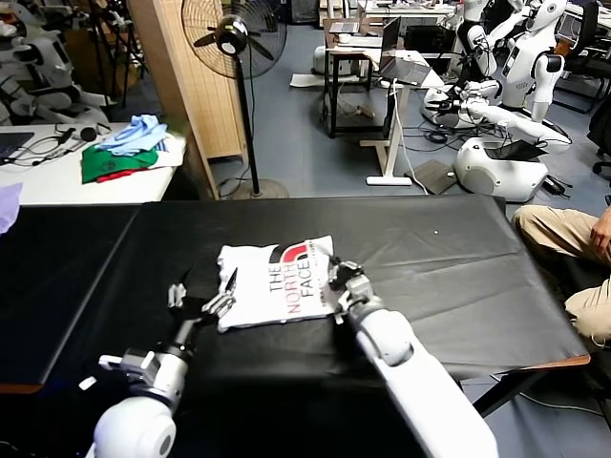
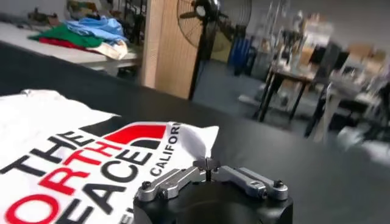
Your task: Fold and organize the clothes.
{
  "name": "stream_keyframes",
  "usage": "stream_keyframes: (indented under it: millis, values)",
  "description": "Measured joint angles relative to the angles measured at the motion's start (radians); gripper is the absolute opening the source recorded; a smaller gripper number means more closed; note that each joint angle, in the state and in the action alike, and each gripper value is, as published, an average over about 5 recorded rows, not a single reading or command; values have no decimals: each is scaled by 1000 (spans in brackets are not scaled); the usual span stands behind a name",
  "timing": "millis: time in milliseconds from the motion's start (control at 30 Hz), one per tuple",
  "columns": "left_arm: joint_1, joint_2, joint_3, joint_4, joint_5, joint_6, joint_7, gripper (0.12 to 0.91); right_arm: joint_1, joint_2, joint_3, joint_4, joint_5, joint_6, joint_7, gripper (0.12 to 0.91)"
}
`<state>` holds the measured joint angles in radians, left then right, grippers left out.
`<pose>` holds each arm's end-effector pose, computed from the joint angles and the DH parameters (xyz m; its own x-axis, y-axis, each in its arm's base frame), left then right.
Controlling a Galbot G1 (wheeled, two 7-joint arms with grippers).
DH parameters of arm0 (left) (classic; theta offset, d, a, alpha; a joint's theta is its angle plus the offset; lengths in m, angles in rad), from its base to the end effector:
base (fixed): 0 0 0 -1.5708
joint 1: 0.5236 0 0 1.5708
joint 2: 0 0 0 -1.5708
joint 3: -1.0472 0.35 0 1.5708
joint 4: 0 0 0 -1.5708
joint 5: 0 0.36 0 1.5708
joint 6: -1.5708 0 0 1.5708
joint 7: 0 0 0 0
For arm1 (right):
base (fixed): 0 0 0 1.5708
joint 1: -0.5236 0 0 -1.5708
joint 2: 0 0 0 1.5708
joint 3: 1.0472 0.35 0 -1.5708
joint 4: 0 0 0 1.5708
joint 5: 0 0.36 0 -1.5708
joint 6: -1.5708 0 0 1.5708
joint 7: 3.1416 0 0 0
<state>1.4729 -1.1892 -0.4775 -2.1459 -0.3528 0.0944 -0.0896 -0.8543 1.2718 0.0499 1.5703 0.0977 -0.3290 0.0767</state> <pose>0.2136 0.0445 -0.2597 -0.9880 0.1542 -0.0040 0.1543 0.9877 -0.0259 0.3878 0.0538 -0.3145 -0.9263 -0.2764 0.2562 -0.3434 0.8989 -0.2720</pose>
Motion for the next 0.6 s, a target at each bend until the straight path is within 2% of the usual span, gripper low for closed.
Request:
stream_keyframes:
  millis: [67,167,267,367,467,600]
  values:
    - [3,3,-5,11,3,2,-14,798,-21,-32,13,25,-9,14,8,264]
    - [8,11,-11,26,3,-7,-26,798,-82,-69,43,89,-7,34,48,414]
    - [21,21,-11,42,6,-28,-35,798,-173,-86,83,172,-3,55,88,564]
    - [38,31,-9,48,8,-31,-61,798,-279,-91,129,260,4,77,116,715]
    - [62,43,-5,36,12,-4,-96,798,-398,-90,178,347,16,108,142,786]
    - [116,66,-11,-1,4,17,-128,798,-574,-82,242,447,33,171,174,797]
